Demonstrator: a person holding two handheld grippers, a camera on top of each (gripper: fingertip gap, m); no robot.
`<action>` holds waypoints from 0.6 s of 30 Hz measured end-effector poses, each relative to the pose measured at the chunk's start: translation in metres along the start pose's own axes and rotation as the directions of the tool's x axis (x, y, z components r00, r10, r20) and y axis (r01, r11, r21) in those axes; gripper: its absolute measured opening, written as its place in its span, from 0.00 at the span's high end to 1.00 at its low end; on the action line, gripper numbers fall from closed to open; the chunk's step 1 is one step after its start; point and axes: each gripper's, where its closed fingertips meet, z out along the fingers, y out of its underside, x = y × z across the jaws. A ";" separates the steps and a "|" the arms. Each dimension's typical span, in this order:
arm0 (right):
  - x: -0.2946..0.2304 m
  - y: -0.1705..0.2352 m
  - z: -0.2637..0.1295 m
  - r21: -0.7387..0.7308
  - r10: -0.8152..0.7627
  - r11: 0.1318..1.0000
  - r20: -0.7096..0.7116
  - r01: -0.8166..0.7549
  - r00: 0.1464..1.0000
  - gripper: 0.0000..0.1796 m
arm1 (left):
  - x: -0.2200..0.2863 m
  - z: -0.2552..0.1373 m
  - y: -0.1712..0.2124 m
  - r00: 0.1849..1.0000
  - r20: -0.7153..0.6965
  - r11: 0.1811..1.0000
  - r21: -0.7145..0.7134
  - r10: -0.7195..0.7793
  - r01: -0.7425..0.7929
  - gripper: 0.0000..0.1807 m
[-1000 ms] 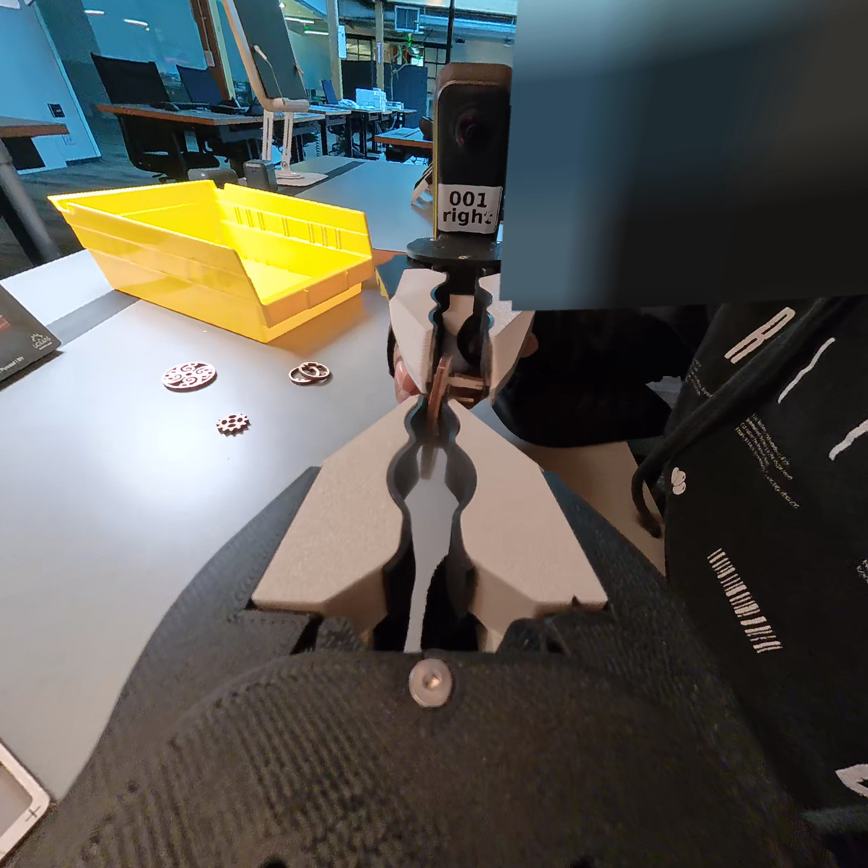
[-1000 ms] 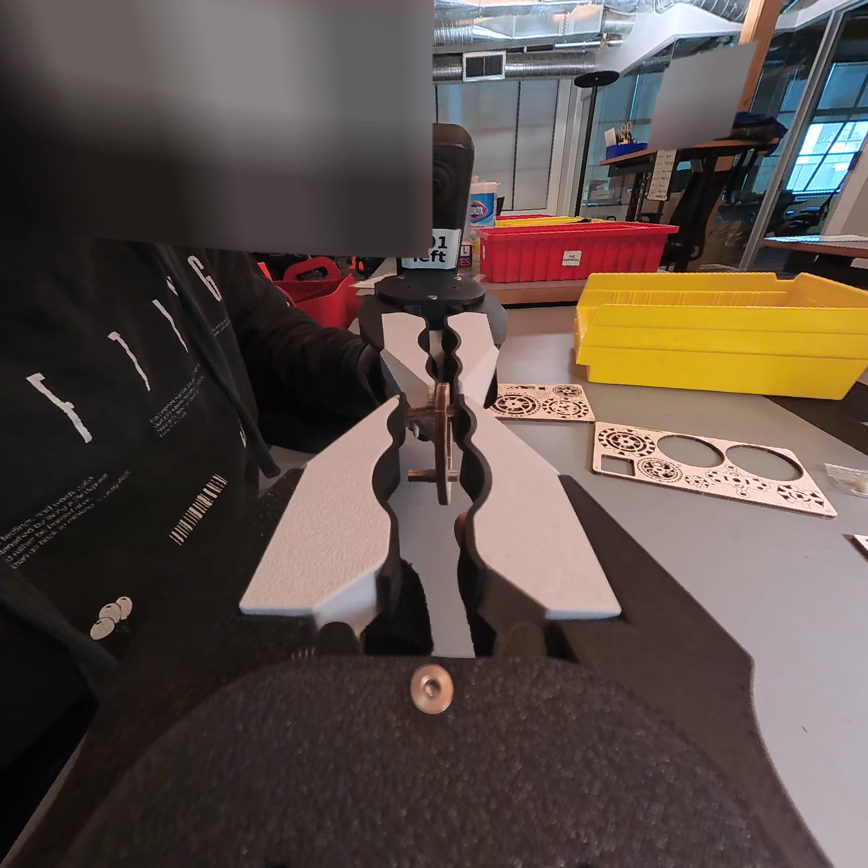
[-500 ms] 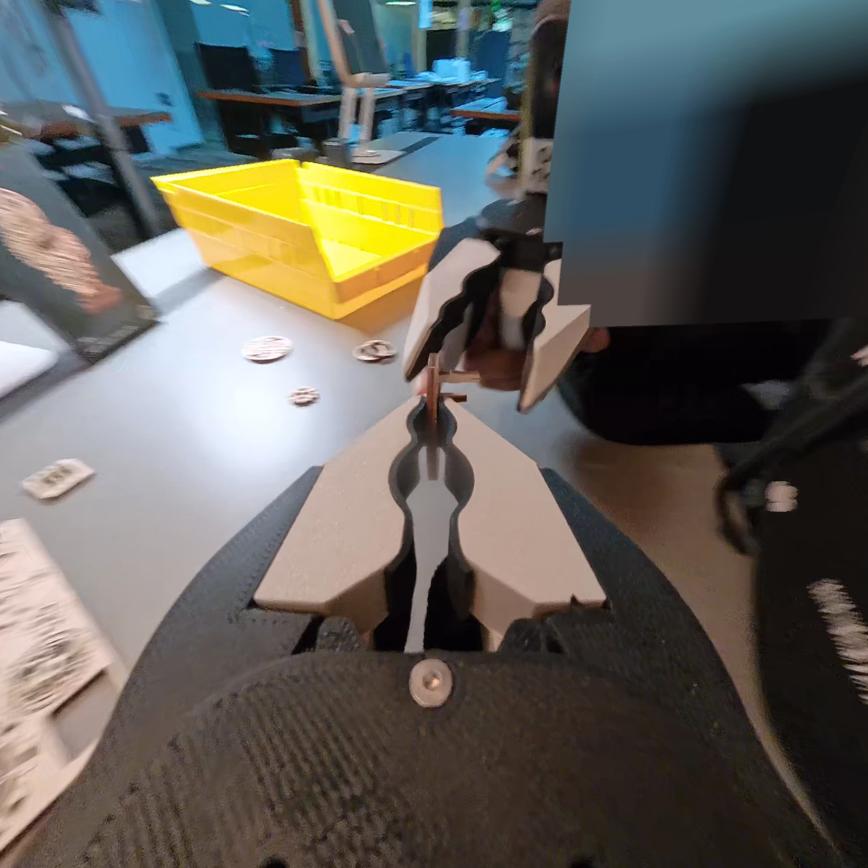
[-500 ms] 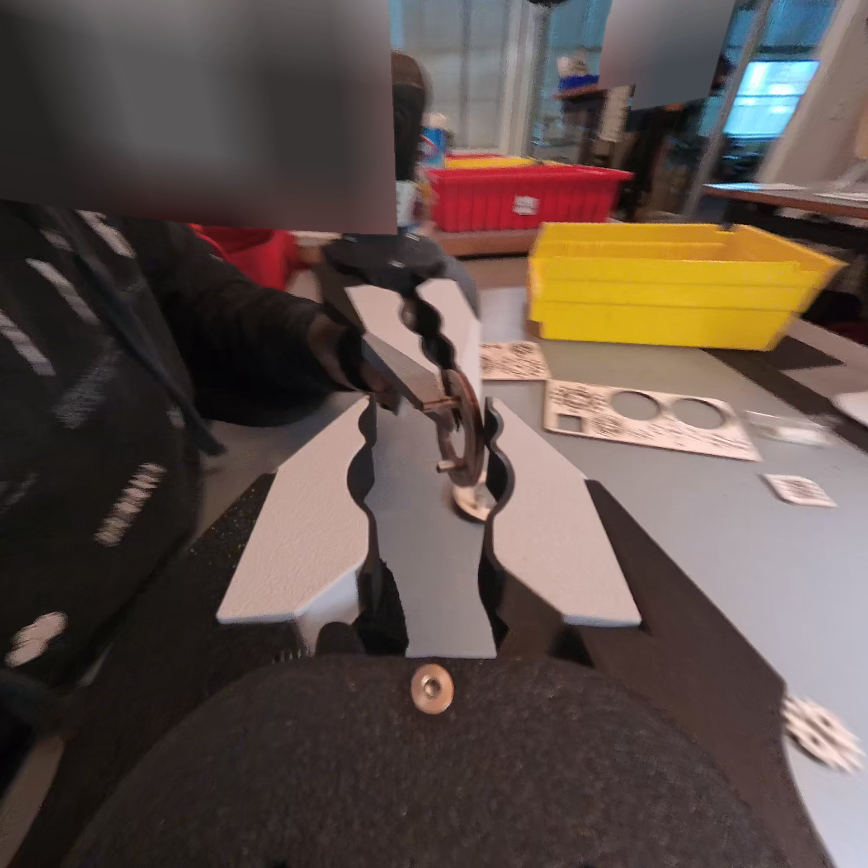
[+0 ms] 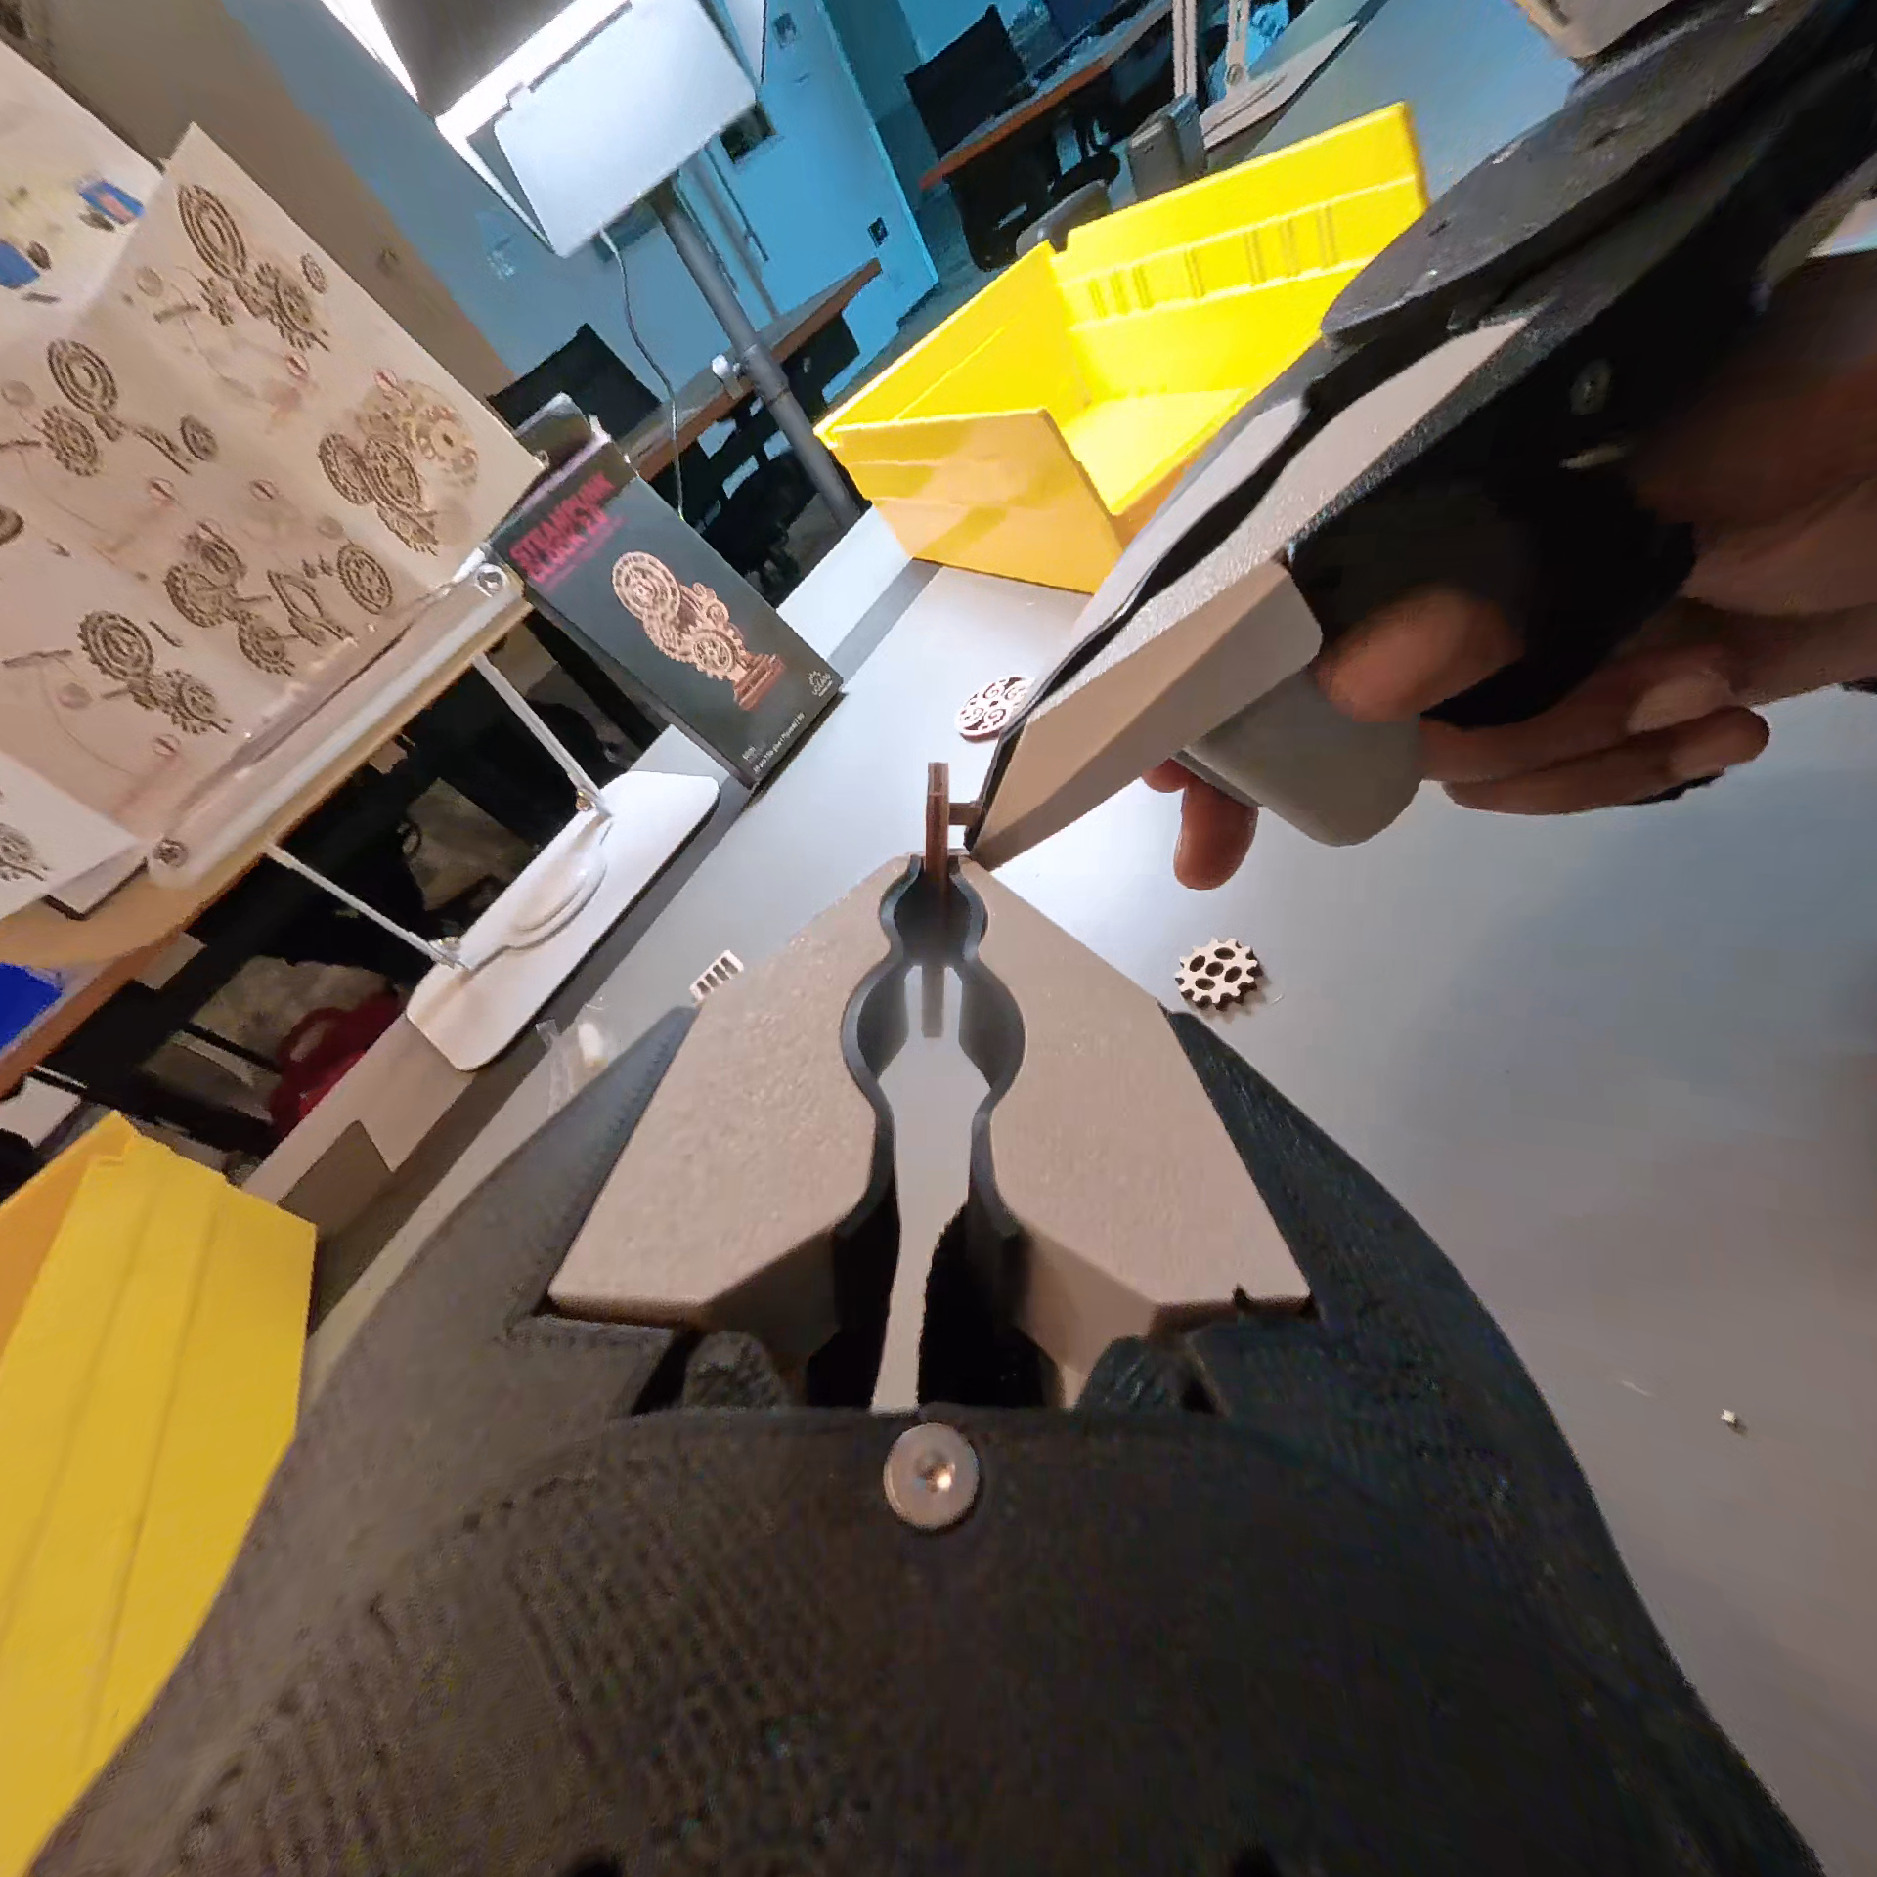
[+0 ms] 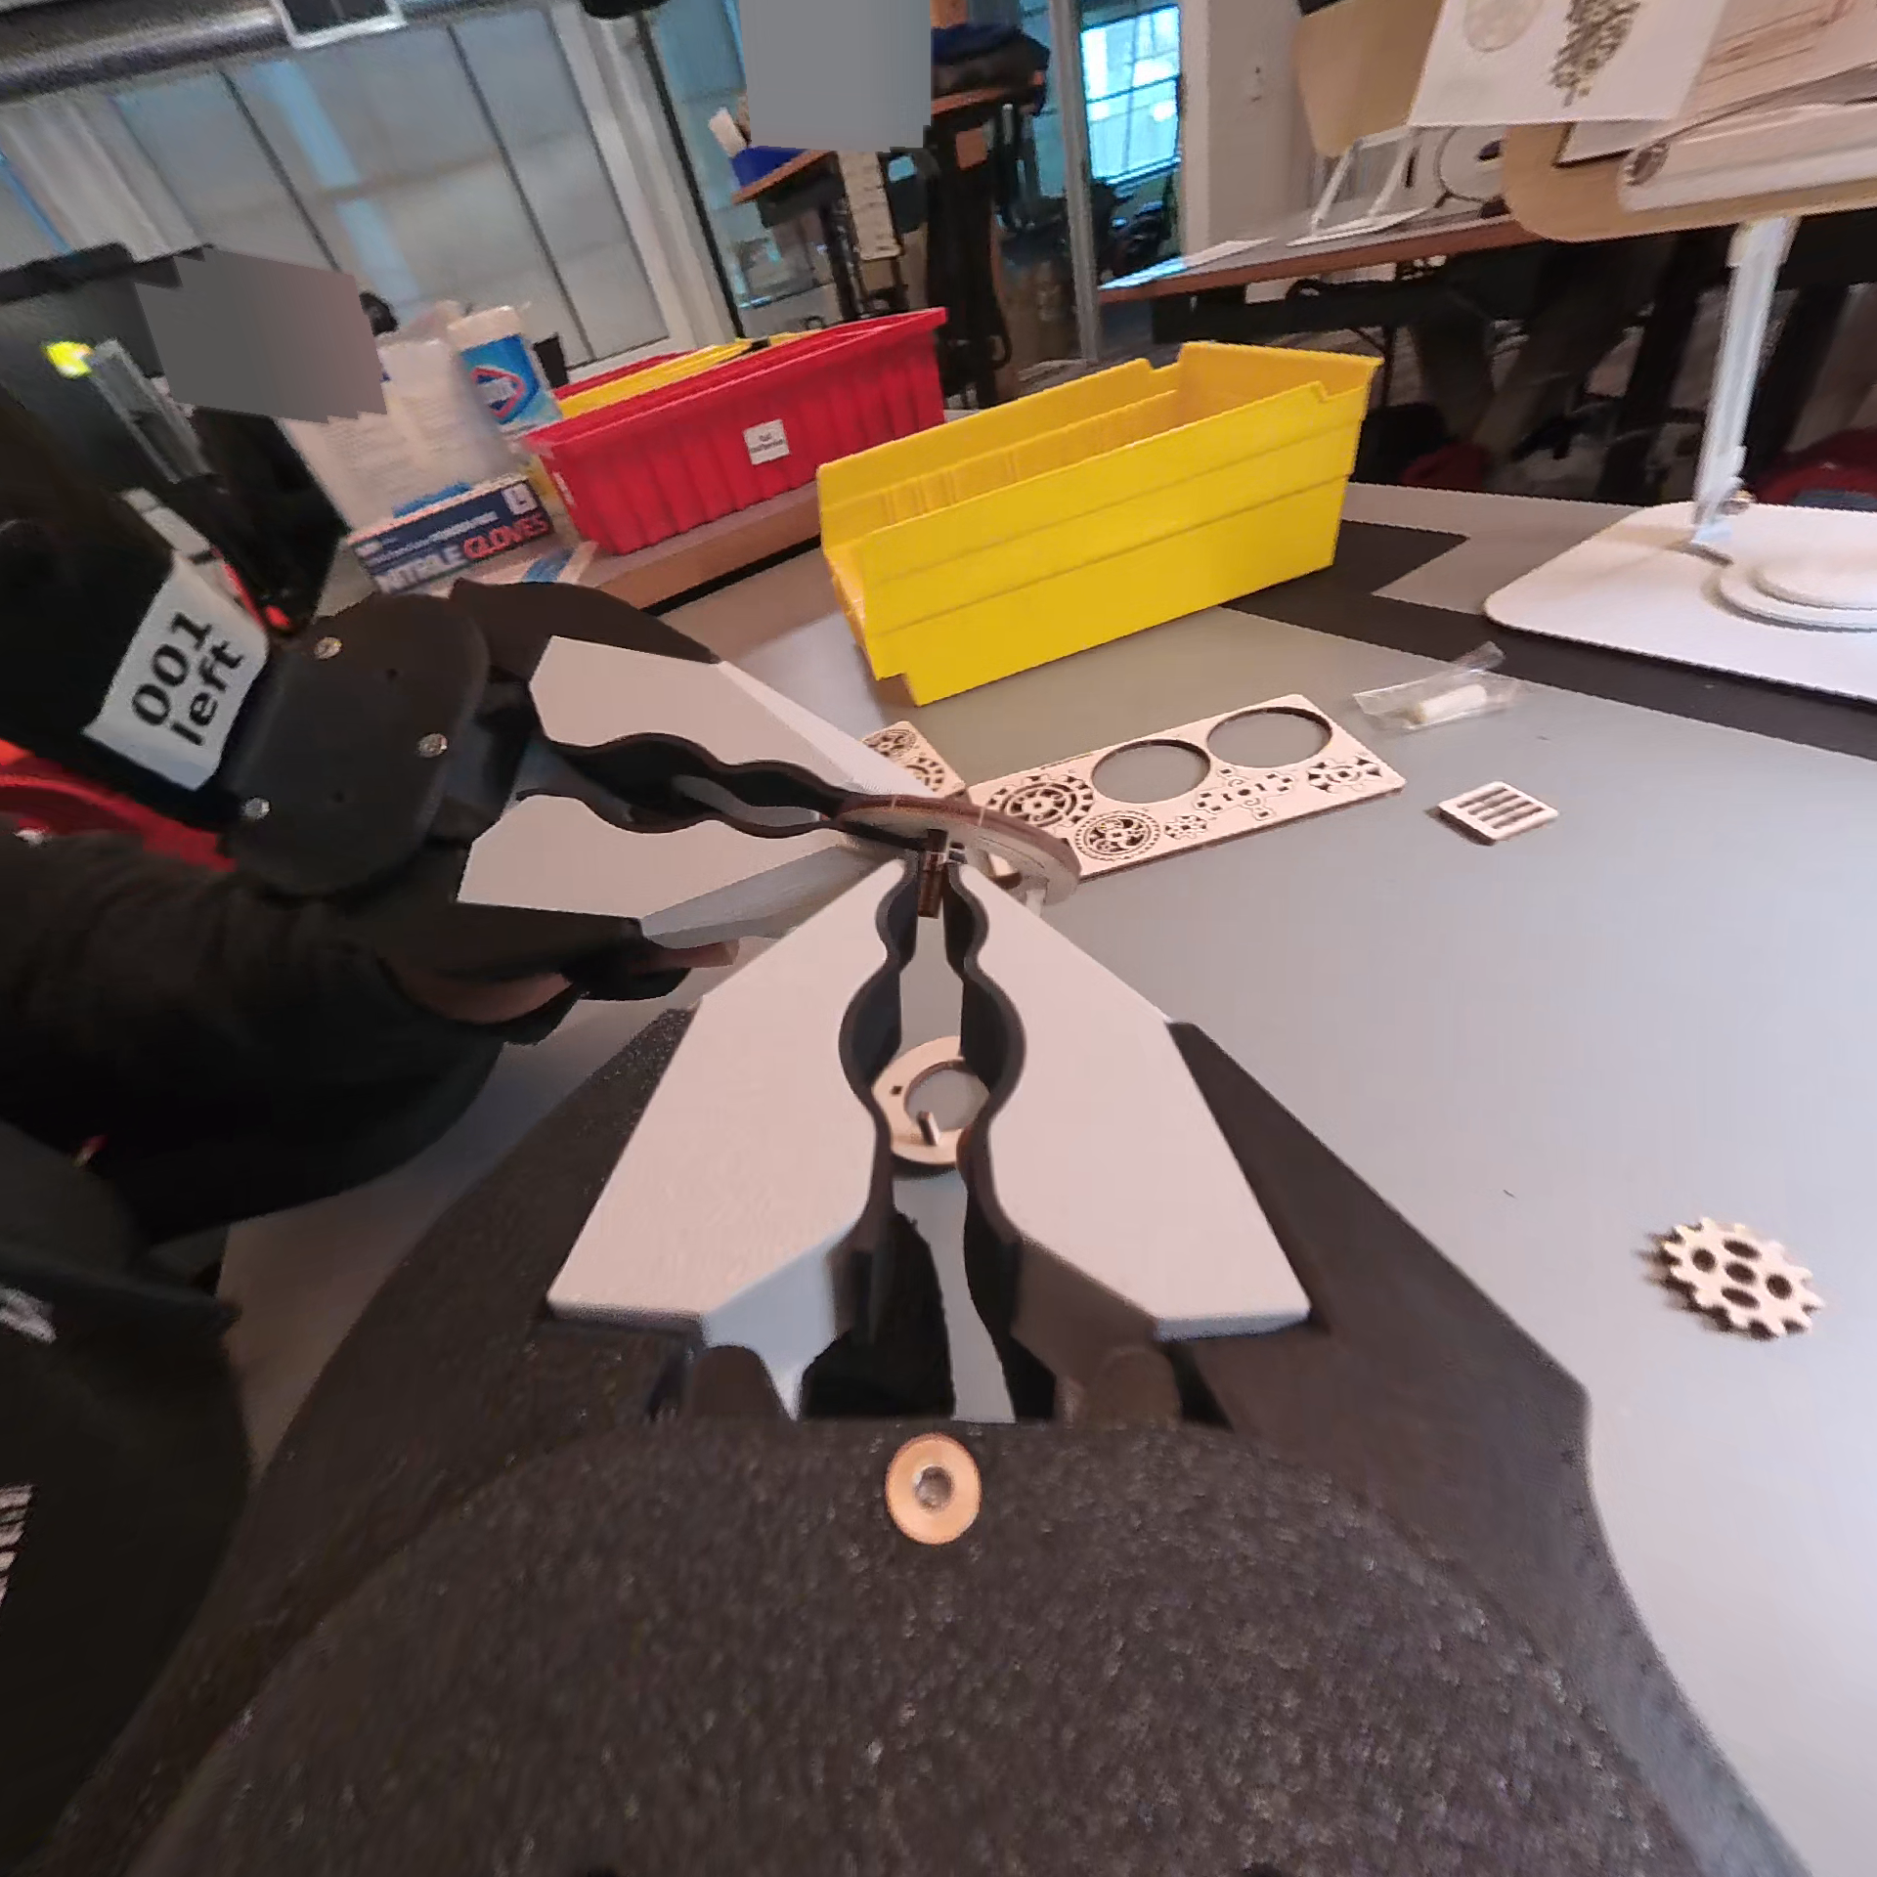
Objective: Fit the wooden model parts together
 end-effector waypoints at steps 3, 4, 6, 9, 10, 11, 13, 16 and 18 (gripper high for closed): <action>0.010 0.000 0.002 0.027 0.030 0.999 -0.098 -0.027 0.995 0.99 | -0.005 0.008 0.003 1.000 0.020 0.999 -0.040 0.005 -0.004 1.00; 0.013 0.001 0.003 0.036 0.043 0.999 -0.123 -0.039 0.991 0.99 | -0.005 0.011 0.006 1.000 0.023 0.999 -0.050 0.003 -0.002 1.00; 0.019 0.004 0.004 0.064 0.099 0.994 -0.139 -0.091 0.985 0.99 | -0.006 0.015 0.009 1.000 0.013 0.998 -0.066 -0.023 0.024 1.00; 0.023 0.005 0.006 0.084 0.153 0.986 -0.152 -0.141 0.976 0.99 | -0.032 0.018 0.016 0.990 0.135 0.994 -0.092 -0.044 0.057 1.00; 0.021 0.012 0.007 0.068 0.180 0.983 -0.146 -0.171 0.973 0.99 | -0.058 0.013 0.021 0.978 0.202 0.993 -0.091 -0.058 0.078 1.00; 0.021 0.022 0.007 0.050 0.206 0.978 -0.150 -0.200 0.967 0.99 | -0.080 0.006 0.024 0.962 0.223 0.982 -0.061 -0.160 0.177 1.00; 0.018 0.030 0.007 0.033 0.212 0.977 -0.143 -0.209 0.967 0.99 | -0.095 -0.001 0.026 0.956 0.200 0.973 -0.038 -0.215 0.226 1.00; 0.036 0.043 0.014 -0.199 0.022 0.979 -0.142 -0.051 0.990 1.00 | -0.078 0.005 0.031 0.936 0.061 0.937 -0.014 -0.348 0.349 1.00; 0.063 0.063 0.012 -0.428 -0.177 0.898 -0.150 0.098 0.973 0.99 | -0.073 0.005 0.036 0.897 -0.018 0.897 -0.001 -0.442 0.442 1.00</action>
